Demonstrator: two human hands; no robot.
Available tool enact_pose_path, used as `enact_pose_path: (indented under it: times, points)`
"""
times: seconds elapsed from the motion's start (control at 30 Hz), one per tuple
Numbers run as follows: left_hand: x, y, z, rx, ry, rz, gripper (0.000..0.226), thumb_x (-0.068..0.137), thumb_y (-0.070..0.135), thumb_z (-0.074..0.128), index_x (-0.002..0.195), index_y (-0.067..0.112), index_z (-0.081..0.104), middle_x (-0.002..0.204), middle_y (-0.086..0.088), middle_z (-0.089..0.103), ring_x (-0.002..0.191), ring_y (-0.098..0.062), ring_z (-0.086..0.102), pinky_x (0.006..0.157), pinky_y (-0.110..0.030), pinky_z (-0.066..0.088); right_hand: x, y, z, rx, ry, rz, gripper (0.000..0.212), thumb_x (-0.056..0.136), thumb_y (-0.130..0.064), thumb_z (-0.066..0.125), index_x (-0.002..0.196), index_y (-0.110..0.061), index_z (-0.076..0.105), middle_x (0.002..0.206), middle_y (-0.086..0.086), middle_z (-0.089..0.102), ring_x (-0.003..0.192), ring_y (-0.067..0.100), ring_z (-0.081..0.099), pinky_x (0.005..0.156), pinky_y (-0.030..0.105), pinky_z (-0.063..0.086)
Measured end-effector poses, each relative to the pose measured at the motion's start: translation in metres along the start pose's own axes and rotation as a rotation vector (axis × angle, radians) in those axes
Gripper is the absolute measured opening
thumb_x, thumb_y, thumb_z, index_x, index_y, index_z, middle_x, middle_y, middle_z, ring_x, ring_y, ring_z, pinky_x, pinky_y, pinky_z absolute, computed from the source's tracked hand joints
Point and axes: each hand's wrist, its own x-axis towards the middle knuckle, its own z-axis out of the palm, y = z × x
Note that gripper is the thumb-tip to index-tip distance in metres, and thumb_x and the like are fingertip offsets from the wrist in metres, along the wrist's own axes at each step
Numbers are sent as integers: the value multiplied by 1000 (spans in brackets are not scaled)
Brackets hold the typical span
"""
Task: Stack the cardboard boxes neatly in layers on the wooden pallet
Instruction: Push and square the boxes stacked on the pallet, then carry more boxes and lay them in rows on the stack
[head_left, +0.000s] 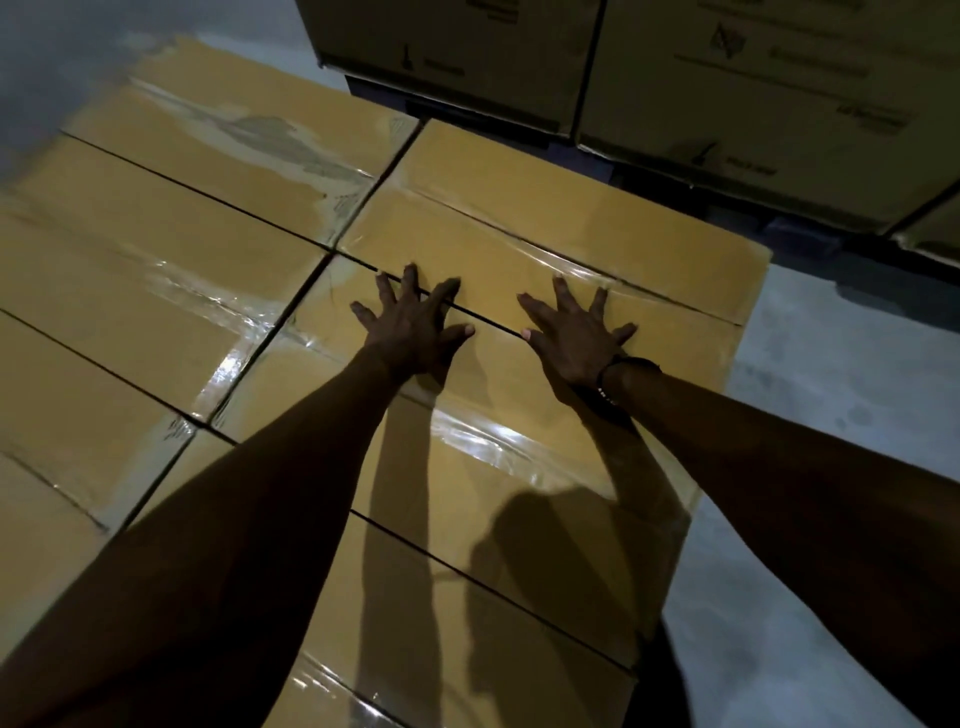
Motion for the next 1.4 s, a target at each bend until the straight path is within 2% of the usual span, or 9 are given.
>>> enact_pose_path:
  times: [0.4, 0.67, 0.77, 0.87, 0.97, 1.07, 1.17, 1.3, 1.4]
  points:
    - [-17, 2, -3, -25, -62, -14, 87, 90, 75, 51, 161, 45, 11, 171, -6, -8, 152, -50, -4, 110, -80, 20, 0, 15, -14, -124, -89, -105, 51, 108, -53, 31, 156, -59, 12, 171, -10, -12, 150, 53, -14, 104, 87, 7]
    - [-66, -13, 0, -132, -21, 45, 79, 96, 68, 49, 161, 39, 18, 172, -2, 1, 154, -46, 2, 110, -77, 22, -52, 12, -17, -3, -58, -121, 55, 109, -47, 30, 162, -38, 18, 172, 2, 7, 152, 49, 7, 110, 75, 25]
    - [-114, -18, -9, -190, 52, 85, 70, 99, 66, 46, 159, 37, 24, 172, -2, 7, 154, -41, 9, 108, -74, 30, -101, 6, -19, 148, -28, -140, 60, 105, -49, 27, 162, -32, 19, 170, 8, 15, 155, 42, 7, 117, 72, 17]
    - [-170, -19, -23, -306, 92, 90, 64, 101, 62, 46, 157, 36, 30, 170, -2, 14, 154, -37, 16, 110, -67, 35, -154, -5, -22, 275, 29, -157, 62, 106, -51, 27, 163, -26, 21, 169, 10, 22, 158, 31, 11, 124, 60, 13]
    - [-233, -23, -47, -482, 123, 86, 62, 101, 63, 46, 154, 32, 36, 167, -4, 23, 151, -33, 27, 111, -60, 41, -213, -33, -43, 370, 99, -140, 55, 111, -34, 38, 162, -18, 24, 168, 7, 24, 157, 21, 14, 127, 50, 10]
    - [-295, -22, -82, -599, 182, 66, 57, 104, 51, 50, 152, 22, 42, 163, -9, 34, 148, -29, 34, 115, -45, 37, -273, -67, -71, 462, 161, -113, 54, 111, -29, 42, 161, -15, 26, 167, 6, 28, 156, 18, 19, 127, 47, 14]
    - [-359, -21, -127, -693, 245, 33, 53, 105, 44, 54, 149, 16, 46, 154, -8, 46, 141, -23, 43, 108, -30, 34, -336, -103, -100, 541, 180, -65, 56, 110, -37, 42, 162, -21, 26, 167, 2, 29, 155, 19, 23, 125, 50, 23]
    - [-448, -32, -187, -800, 260, -4, 50, 103, 43, 58, 148, 21, 47, 149, -2, 51, 132, -10, 45, 106, -32, 37, -435, -160, -148, 598, 224, -64, 57, 109, -38, 45, 161, -23, 28, 164, -1, 34, 152, 16, 30, 124, 45, 29]
    - [-512, -40, -230, -853, 274, -2, 49, 101, 37, 63, 146, 24, 48, 148, 3, 51, 133, -12, 46, 105, -36, 42, -502, -199, -183, 610, 223, -52, 58, 109, -38, 46, 161, -20, 29, 164, -1, 36, 150, 15, 33, 124, 41, 30]
